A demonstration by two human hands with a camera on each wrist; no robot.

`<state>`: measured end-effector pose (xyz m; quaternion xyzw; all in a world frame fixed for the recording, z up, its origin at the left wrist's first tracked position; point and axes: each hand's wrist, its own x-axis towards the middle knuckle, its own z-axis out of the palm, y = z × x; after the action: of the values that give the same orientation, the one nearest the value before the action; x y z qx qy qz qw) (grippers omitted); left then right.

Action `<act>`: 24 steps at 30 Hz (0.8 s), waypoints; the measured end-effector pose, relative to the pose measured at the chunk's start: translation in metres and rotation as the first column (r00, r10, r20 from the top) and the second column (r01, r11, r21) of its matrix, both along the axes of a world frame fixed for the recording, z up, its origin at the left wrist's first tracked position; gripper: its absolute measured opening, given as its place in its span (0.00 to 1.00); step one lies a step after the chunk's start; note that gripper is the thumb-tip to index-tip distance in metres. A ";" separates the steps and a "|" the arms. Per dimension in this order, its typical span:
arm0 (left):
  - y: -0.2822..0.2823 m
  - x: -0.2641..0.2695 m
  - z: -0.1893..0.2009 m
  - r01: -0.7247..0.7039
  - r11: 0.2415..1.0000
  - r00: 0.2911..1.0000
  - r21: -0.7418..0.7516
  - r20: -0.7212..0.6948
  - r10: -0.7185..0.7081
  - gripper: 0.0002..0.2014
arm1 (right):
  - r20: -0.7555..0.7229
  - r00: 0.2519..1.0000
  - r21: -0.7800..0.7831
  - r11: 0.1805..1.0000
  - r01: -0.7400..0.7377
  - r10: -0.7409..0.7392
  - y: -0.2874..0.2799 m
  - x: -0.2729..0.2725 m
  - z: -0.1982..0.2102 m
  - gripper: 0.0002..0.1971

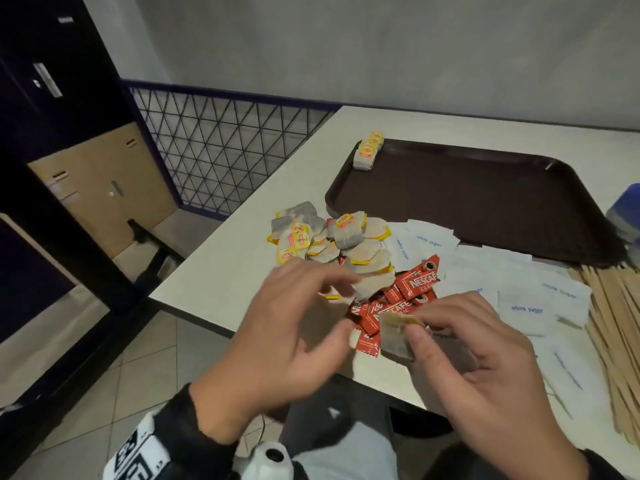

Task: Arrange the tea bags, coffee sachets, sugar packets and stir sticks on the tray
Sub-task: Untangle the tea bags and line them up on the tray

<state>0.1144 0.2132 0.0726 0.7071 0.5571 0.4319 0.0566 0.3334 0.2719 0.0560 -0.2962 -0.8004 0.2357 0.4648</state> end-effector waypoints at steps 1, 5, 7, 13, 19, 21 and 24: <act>0.004 -0.009 -0.003 -0.068 0.997 0.996 -0.020 -0.055 0.067 0.17 | -0.019 1.000 -0.020 1.000 0.019 -0.020 0.000 0.001 0.000 0.05; 0.018 -0.028 -0.010 -0.275 0.956 0.929 -0.106 -0.284 0.236 0.19 | -0.044 0.997 -0.062 0.996 0.066 -0.069 -0.001 0.000 0.000 0.06; 0.021 -0.028 -0.010 -0.293 0.948 0.914 -0.127 -0.328 0.238 0.19 | -0.040 0.997 -0.044 0.996 0.072 -0.073 -0.001 -0.001 -0.002 0.07; 0.026 -0.027 -0.015 -0.278 0.956 0.911 -0.097 -0.343 0.230 0.09 | -0.025 0.998 0.015 0.998 0.065 -0.065 0.001 -0.002 -0.005 0.07; 0.028 -0.026 -0.014 -0.271 0.960 0.931 -0.075 -0.276 0.241 0.10 | -0.029 0.997 0.022 0.997 0.073 -0.073 0.003 -0.001 -0.005 0.08; 0.028 -0.027 -0.012 -0.267 0.958 0.943 -0.105 -0.235 0.237 0.09 | -0.031 0.997 0.019 0.997 0.072 -0.072 0.002 -0.002 -0.005 0.08; 0.028 -0.024 -0.009 -0.265 0.952 0.954 -0.151 -0.187 0.236 0.09 | -0.031 0.997 0.018 0.997 0.072 -0.072 0.002 -0.002 -0.005 0.08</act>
<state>0.0900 0.2416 0.0637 0.6564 0.6808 0.3246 0.0159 0.3318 0.2741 0.0512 -0.3169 -0.7842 0.2158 0.4879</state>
